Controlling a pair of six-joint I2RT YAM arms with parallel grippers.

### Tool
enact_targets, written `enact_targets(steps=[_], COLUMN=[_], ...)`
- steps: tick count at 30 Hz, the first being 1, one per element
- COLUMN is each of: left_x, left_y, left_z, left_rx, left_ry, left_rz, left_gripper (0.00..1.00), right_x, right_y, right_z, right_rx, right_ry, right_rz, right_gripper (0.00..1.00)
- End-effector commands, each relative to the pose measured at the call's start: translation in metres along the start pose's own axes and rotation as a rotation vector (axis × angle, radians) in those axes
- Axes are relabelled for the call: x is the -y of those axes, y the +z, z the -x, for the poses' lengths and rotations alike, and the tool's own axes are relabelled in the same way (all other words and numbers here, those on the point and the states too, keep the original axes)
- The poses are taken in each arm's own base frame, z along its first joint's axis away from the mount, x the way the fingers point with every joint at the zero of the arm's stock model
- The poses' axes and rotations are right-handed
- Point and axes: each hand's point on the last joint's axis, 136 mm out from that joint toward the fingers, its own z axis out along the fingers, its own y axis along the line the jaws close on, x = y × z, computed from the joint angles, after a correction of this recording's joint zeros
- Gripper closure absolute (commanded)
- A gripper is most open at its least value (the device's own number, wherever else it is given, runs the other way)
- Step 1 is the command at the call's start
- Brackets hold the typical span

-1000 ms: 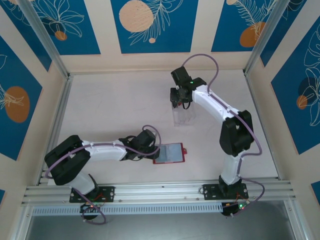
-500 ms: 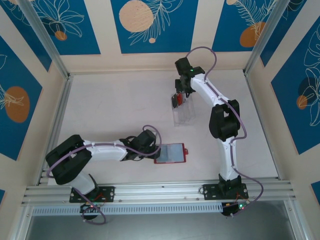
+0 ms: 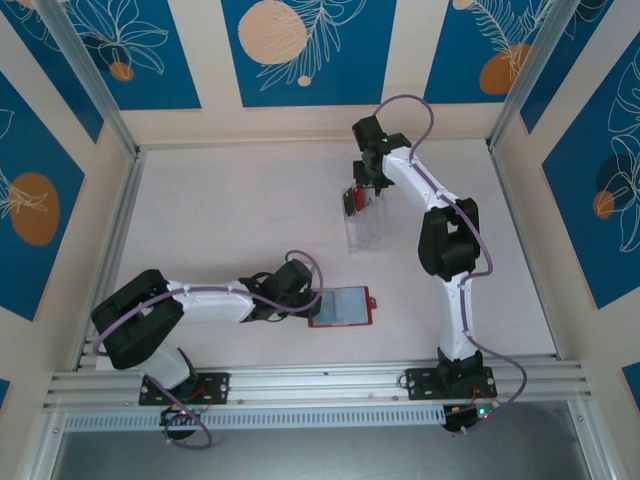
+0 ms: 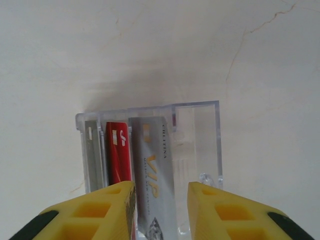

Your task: Put the credit cards into the card holder

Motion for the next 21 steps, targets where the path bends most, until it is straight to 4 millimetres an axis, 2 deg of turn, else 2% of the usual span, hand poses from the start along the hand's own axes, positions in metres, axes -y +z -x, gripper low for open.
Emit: enact_targets(steps=[1, 6, 15, 21], left_x=[-0.006, -0.007, -0.008, -0.009], left_y=[0.007, 0.007, 0.008, 0.009], left_z=[-0.021, -0.022, -0.023, -0.024], left_rx=[-0.067, -0.068, -0.071, -0.074], left_ry=[0.006, 0.005, 0.004, 0.007], left_rz=[0.021, 0.026, 0.031, 0.034], left_gripper=[0.66, 0.66, 0.67, 0.67], right_x=[0.002, -0.003, -0.010, -0.013], right_y=[0.006, 0.011, 0.001, 0.004], right_z=[-0.002, -0.006, -0.005, -0.008], right_rx=[-0.024, -0.045, -0.021, -0.032], right_ry=[-0.017, -0.023, -0.037, -0.044], right_rz=[0.000, 0.024, 0.039, 0.046], right_gripper=[0.67, 0.72, 0.81, 0.85])
